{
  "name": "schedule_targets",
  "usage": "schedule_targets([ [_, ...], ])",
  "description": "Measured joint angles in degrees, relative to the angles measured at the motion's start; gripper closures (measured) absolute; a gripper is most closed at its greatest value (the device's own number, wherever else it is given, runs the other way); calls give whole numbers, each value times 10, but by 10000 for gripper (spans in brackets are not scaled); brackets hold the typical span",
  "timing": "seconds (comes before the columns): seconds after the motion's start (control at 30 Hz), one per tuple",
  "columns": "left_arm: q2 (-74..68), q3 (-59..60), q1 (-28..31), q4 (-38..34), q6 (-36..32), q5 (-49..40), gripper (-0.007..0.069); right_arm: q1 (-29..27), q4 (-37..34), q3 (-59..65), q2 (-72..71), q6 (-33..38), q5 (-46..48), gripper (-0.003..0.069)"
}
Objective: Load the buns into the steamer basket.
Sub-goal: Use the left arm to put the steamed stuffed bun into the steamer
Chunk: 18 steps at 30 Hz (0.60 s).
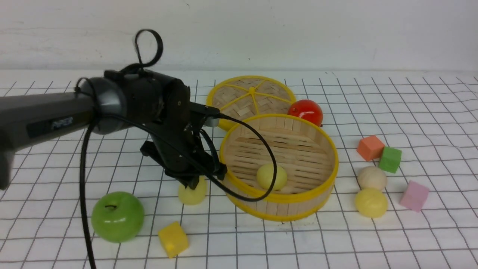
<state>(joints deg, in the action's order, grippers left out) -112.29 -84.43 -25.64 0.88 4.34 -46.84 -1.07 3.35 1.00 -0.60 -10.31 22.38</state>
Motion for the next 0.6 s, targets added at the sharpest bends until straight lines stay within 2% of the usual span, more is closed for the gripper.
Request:
schedule_targets([
  [0.1,65,0,-14,0,-2,-13,638,0,0,0,0,0,0,420],
  [0.27,96,-30,-41,-2,-10,-8,638,0,0,0,0,0,0,420],
  [0.47,27,-109,-59,-15,-15,69,638,0,0,0,0,0,0,420],
  [0.6,-48,-154,-57,-13,-15,86,621,0,0,0,0,0,0,420],
])
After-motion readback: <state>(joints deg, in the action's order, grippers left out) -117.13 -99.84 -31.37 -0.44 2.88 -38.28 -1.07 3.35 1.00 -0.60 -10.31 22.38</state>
